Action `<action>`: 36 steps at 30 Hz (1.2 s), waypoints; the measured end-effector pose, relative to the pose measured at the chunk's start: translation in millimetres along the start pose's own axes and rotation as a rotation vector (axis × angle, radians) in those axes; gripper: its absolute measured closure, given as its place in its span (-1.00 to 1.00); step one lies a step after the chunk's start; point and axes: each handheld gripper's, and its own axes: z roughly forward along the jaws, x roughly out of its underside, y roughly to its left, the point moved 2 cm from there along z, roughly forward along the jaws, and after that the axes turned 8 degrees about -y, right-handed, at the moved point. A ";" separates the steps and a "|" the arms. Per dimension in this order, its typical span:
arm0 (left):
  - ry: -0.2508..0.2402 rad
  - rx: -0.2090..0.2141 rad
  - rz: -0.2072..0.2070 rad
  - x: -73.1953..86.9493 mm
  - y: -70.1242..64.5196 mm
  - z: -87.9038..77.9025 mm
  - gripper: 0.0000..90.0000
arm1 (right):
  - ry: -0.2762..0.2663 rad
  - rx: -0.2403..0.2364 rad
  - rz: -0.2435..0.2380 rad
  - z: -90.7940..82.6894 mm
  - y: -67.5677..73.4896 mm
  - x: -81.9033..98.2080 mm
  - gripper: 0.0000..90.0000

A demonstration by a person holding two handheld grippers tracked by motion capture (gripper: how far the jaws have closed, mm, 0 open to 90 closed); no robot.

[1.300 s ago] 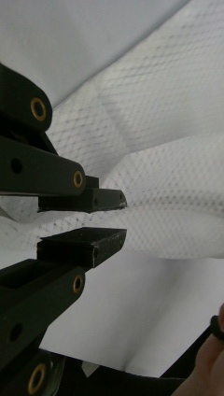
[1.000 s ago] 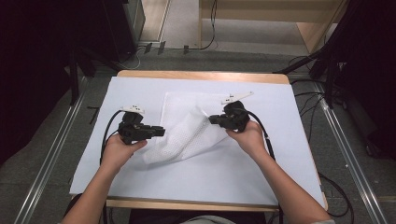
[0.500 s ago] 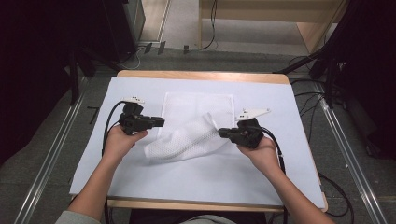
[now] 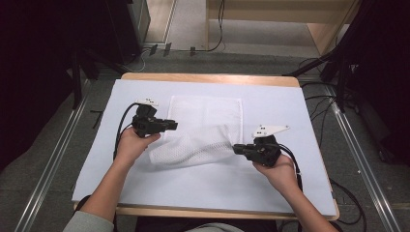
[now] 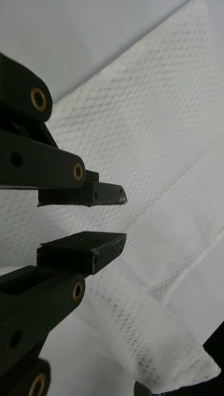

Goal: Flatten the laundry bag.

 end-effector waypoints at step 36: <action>0.014 0.000 0.017 3.4 1.9 6.2 0.63 | -0.049 0.128 0.065 -55.0 -24.6 27.0 0.51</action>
